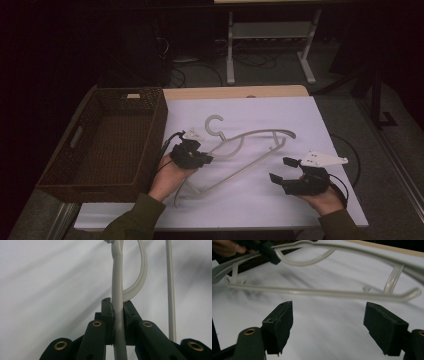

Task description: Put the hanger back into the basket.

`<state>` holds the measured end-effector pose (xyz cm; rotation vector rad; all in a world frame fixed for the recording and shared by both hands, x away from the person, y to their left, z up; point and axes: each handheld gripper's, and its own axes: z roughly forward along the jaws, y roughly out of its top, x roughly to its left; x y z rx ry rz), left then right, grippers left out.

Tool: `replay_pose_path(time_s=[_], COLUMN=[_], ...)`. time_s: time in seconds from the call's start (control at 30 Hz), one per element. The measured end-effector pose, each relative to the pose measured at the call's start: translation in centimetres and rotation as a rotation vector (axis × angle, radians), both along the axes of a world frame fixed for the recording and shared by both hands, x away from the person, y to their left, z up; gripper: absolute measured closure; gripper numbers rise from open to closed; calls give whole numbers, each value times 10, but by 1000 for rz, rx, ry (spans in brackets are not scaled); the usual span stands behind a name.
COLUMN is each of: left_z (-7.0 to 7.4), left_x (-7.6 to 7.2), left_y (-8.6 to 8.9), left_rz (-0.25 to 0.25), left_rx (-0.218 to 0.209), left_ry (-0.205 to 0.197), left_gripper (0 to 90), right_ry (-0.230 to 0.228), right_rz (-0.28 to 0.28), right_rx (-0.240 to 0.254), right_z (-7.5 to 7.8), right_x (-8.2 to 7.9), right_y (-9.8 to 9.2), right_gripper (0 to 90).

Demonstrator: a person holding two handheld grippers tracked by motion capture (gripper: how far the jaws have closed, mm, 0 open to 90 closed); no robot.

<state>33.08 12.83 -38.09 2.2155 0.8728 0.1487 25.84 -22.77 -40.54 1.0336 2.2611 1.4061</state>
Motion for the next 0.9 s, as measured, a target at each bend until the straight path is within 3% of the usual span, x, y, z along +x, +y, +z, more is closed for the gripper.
replay_pose_path(time_s=[0.23, 0.47, 0.7, 0.9], left_z=[31, 57, 79, 94], left_x=[9, 16, 21, 24], left_y=[13, 30, 48, 66], left_rz=[32, 50, 73, 94], left_rx=[-16, -30, -35, -43], left_ry=[-16, -25, -30, -34], left_gripper=[823, 823, 823, 823], right_ry=[-6, -24, -28, -30], right_rz=[9, -17, -63, -68], right_rx=[-2, -26, -8, -5], right_z=[0, -4, -4, -4], right_x=[0, 2, 4, 4], right_y=[2, 1, -3, -3], right_gripper=[202, 135, 83, 78])
